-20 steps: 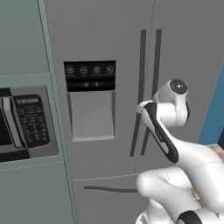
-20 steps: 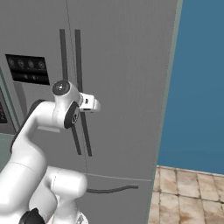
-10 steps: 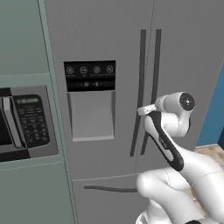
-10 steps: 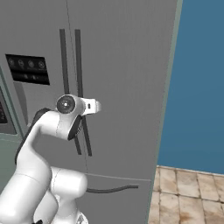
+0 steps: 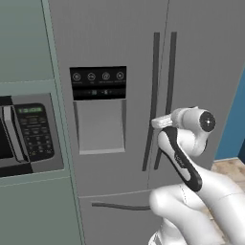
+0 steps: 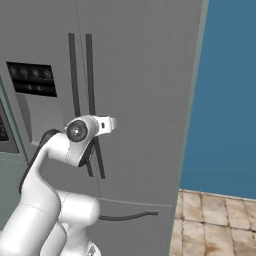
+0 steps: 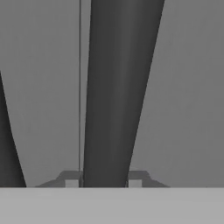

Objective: Retrieve a lemon from the fridge and place it on the cutting board with the fish.

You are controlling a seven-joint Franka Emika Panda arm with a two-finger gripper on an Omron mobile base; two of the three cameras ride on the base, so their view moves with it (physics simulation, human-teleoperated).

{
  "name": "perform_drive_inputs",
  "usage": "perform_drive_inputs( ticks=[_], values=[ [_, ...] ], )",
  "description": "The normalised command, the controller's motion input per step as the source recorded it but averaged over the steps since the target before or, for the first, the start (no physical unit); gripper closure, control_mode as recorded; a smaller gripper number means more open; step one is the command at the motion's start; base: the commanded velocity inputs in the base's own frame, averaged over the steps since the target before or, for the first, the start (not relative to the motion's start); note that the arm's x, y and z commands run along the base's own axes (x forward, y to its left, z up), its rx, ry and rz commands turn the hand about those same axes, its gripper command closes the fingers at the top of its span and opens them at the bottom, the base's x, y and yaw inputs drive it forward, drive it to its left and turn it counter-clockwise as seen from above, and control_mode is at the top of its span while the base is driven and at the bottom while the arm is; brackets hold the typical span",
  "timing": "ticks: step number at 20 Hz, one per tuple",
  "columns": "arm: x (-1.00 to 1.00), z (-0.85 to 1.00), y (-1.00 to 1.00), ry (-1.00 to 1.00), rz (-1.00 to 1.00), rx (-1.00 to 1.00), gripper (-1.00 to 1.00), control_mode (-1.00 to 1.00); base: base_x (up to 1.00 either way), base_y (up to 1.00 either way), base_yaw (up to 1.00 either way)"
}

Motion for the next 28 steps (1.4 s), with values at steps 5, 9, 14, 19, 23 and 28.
perform_drive_inputs(
  ticks=[5,9,14,19,23,28],
  values=[
    [-0.77,0.40,-0.49,0.00,-0.01,0.00,1.00,-1.00,0.00,0.00,0.00],
    [-0.99,0.38,-0.89,0.00,0.00,0.02,1.00,-1.00,0.00,0.00,0.00],
    [-1.00,0.33,-0.99,0.00,0.00,0.05,1.00,-1.00,0.00,0.00,0.00],
    [-1.00,0.39,-1.00,0.04,0.00,0.08,1.00,-1.00,0.00,0.00,0.00],
    [-0.28,0.01,-0.84,-0.01,0.11,0.09,1.00,-1.00,0.00,0.00,0.00],
    [-0.25,0.02,0.00,-0.05,0.04,0.00,-1.00,-1.00,0.00,0.00,0.00]
  ],
)
